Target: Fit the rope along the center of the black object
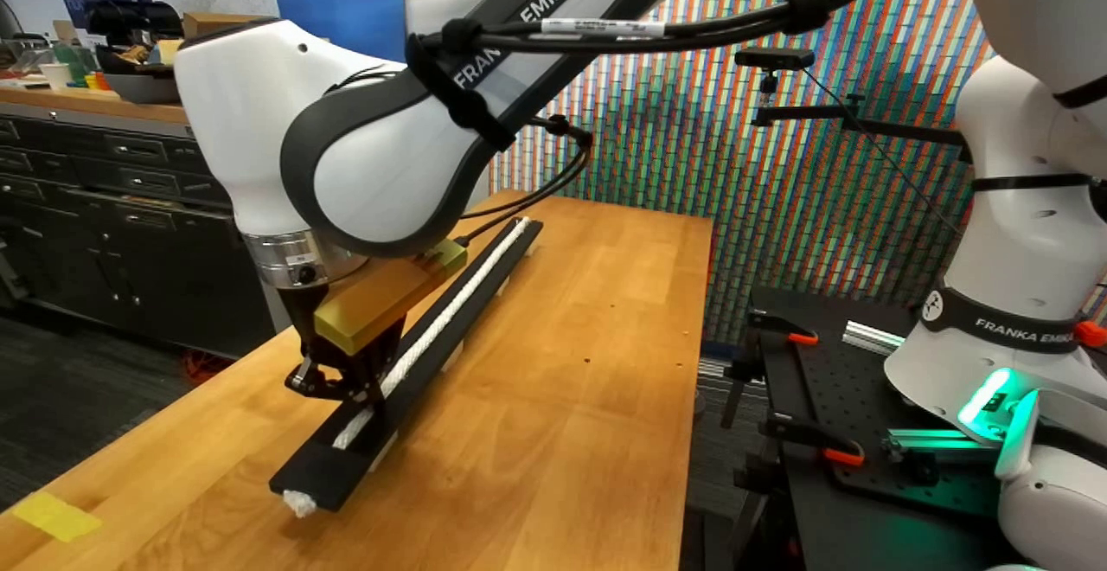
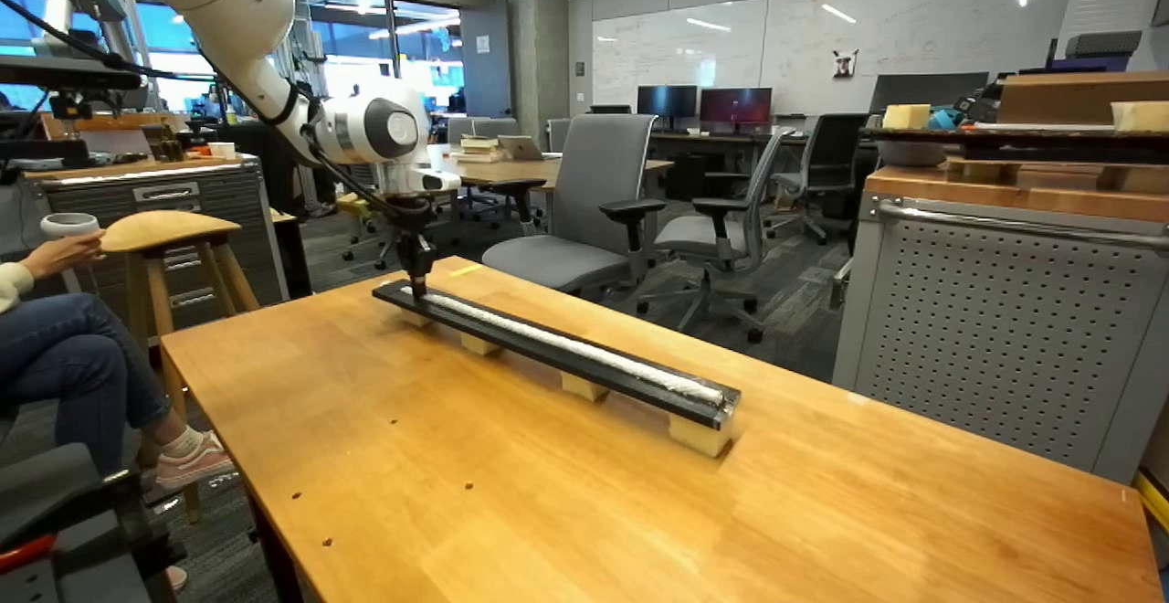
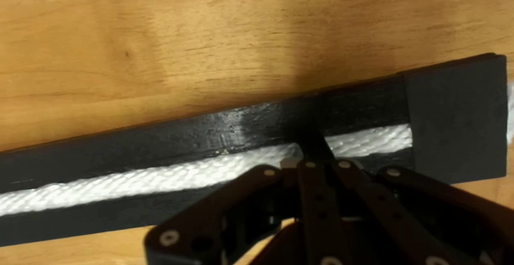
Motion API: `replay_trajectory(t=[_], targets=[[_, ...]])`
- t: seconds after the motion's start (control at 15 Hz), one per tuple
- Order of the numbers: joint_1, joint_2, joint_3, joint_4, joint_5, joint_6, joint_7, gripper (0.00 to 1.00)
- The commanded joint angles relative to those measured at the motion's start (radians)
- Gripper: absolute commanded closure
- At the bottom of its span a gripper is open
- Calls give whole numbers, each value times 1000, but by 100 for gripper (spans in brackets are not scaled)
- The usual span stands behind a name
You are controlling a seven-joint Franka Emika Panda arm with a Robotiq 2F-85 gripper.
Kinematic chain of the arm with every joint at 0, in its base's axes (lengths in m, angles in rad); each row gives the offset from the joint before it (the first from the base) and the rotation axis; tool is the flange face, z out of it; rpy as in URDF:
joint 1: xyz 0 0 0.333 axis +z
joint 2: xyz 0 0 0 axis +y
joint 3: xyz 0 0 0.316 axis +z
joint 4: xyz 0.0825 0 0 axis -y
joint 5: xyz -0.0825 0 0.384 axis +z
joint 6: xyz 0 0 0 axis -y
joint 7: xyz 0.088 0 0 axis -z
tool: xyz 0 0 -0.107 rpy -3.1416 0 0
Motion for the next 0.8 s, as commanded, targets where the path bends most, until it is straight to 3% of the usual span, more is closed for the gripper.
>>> replay_trajectory(t=[0.0,0.73], targets=[[-19,12,-2,-11,4,34,-1,100],[-3,-6,-11,-8,-5,39,31,100]])
